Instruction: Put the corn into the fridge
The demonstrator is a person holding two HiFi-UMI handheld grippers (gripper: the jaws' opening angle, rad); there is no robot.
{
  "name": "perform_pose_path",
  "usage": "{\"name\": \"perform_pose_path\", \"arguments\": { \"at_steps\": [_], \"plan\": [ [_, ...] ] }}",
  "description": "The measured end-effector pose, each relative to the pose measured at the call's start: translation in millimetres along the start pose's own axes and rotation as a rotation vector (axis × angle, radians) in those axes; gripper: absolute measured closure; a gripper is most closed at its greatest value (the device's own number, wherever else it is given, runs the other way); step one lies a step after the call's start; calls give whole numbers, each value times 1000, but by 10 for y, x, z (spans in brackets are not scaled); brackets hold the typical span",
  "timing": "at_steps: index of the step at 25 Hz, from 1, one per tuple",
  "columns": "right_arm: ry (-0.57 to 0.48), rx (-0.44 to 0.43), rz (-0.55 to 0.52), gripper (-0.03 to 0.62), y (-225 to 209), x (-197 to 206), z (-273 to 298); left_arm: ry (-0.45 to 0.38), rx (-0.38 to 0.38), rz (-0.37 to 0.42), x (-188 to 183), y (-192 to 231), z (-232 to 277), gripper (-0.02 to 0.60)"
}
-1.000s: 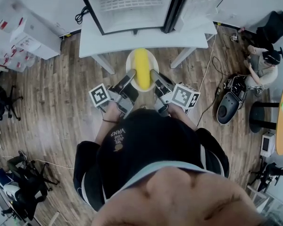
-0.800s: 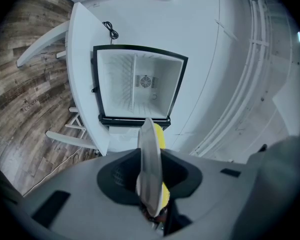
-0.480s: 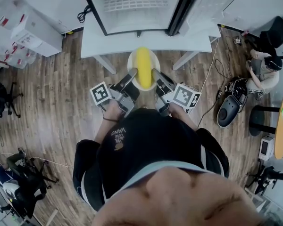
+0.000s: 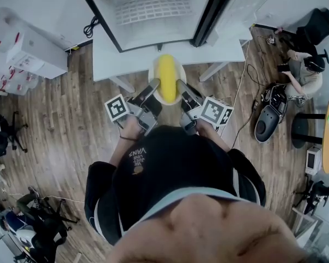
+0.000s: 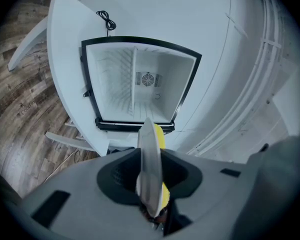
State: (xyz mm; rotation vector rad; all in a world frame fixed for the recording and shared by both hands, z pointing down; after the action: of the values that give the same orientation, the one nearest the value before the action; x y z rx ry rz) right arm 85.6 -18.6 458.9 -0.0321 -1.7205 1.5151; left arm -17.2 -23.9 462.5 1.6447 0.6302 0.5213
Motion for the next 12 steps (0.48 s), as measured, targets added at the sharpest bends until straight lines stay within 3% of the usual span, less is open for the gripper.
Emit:
{"name": "perform_pose_path", "arguments": {
  "at_steps": [12],
  "plan": [
    [-55,23,-6,539,104,-6,483,53,8,-3,-519,-56,119,482]
  ]
}}
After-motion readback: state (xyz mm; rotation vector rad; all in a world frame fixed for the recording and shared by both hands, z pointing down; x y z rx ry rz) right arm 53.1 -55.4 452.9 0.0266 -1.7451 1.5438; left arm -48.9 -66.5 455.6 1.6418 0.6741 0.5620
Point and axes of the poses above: the fingertips, and each gripper's own axes: z forward along the fingers, y to its left, x out of its underside, the point moved 2 cm from there along -z, backward along the fingers, and after that the axes turned 8 degrees about -y, right-handed, at the moved point
